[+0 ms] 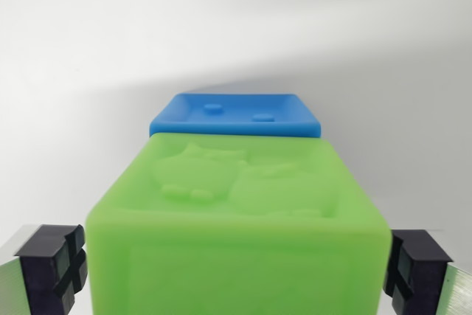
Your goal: Stack cube
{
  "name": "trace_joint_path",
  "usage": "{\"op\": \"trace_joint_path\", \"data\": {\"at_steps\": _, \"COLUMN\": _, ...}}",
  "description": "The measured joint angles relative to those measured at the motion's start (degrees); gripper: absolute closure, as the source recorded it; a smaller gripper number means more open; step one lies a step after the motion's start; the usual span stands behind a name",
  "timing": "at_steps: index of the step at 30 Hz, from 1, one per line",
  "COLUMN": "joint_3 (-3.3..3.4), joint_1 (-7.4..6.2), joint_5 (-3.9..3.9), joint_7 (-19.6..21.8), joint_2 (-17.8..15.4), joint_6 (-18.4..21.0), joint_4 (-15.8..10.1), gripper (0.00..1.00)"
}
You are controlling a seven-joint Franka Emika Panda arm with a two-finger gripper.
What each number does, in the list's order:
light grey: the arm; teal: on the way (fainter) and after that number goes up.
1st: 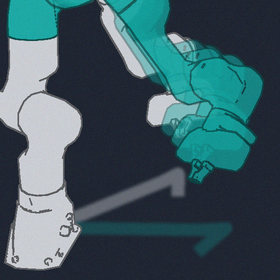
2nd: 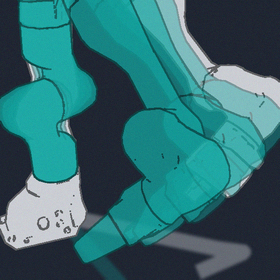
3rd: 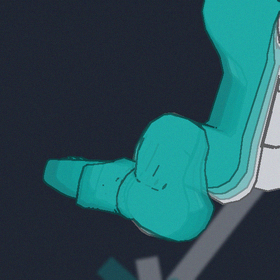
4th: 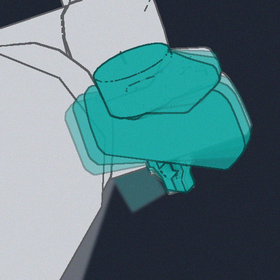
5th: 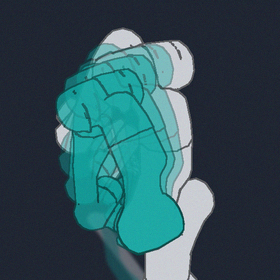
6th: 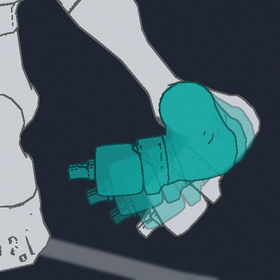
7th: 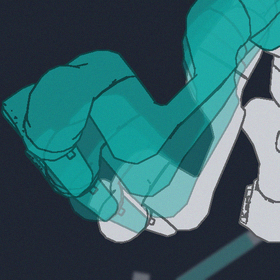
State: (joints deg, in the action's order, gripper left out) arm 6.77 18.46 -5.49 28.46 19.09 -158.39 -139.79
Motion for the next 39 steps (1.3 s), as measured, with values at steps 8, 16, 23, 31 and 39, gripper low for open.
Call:
{"op": "trace_joint_path", "data": {"at_steps": 8, "joint_3": 0.36, "joint_1": -0.27, "joint_5": 0.38, "joint_7": 0.3, "joint_2": -1.9, "joint_6": 1.5, "joint_4": -0.2, "gripper": 0.0}}
{"op": "trace_joint_path", "data": {"at_steps": 16, "joint_3": 0.89, "joint_1": -0.57, "joint_5": 1.33, "joint_7": 0.9, "joint_2": -4.9, "joint_6": 4.1, "joint_4": -0.6, "gripper": 0.0}}
{"op": "trace_joint_path", "data": {"at_steps": 23, "joint_3": 1.17, "joint_1": -0.63, "joint_5": 2.56, "joint_7": 1.7, "joint_2": -8.4, "joint_6": 7.3, "joint_4": -0.7, "gripper": 0.0}}
{"op": "trace_joint_path", "data": {"at_steps": 31, "joint_3": 1.3, "joint_1": -0.63, "joint_5": 3.9, "joint_7": 2.7, "joint_2": -12.9, "joint_6": 11.7, "joint_4": -0.7, "gripper": 0.0}}
{"op": "trace_joint_path", "data": {"at_steps": 39, "joint_3": 1.32, "joint_1": -0.54, "joint_5": 4.98, "joint_7": 3.5, "joint_2": -17.0, "joint_6": 16.5, "joint_4": 0.0, "gripper": 0.0}}
